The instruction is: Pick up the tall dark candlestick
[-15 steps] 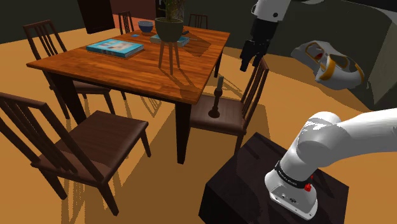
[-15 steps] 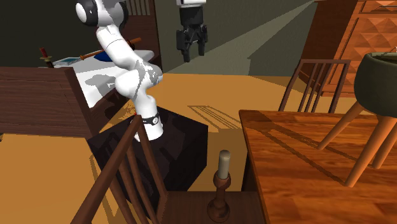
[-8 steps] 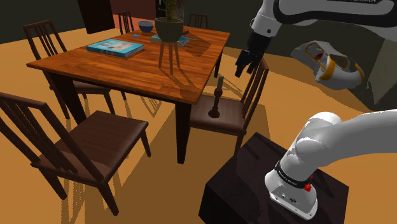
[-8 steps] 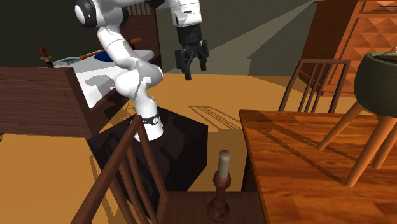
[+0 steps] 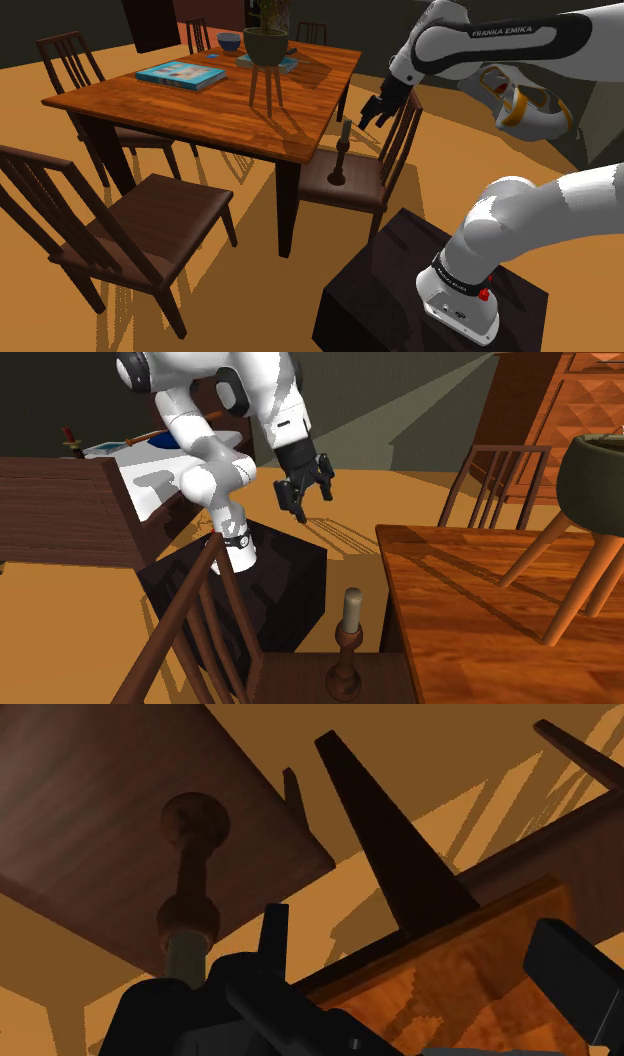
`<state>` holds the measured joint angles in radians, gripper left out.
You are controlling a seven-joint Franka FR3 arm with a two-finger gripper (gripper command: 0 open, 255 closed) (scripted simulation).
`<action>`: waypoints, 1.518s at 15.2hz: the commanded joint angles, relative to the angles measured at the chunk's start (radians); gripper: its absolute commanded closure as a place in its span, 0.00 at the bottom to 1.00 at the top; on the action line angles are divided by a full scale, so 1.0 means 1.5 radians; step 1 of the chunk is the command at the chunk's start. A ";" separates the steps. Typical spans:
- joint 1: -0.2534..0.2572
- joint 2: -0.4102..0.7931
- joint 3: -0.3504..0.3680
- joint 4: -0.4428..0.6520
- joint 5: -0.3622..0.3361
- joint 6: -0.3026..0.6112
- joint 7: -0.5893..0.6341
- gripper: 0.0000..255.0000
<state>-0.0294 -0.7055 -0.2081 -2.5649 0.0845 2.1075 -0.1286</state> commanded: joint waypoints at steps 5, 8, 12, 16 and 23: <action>0.030 0.112 -0.097 -0.027 0.068 0.197 -0.099 0.00; 0.076 0.180 -0.163 -0.020 0.140 0.281 -0.174 0.00; 0.184 0.281 -0.283 0.017 0.307 0.362 -0.327 0.00; 0.302 0.415 -0.414 0.094 0.584 0.358 -0.556 0.00; 0.303 0.494 -0.415 0.104 0.730 0.341 -0.678 0.00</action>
<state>0.4249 0.0129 -0.8296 -2.4124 1.1379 2.6246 -1.1117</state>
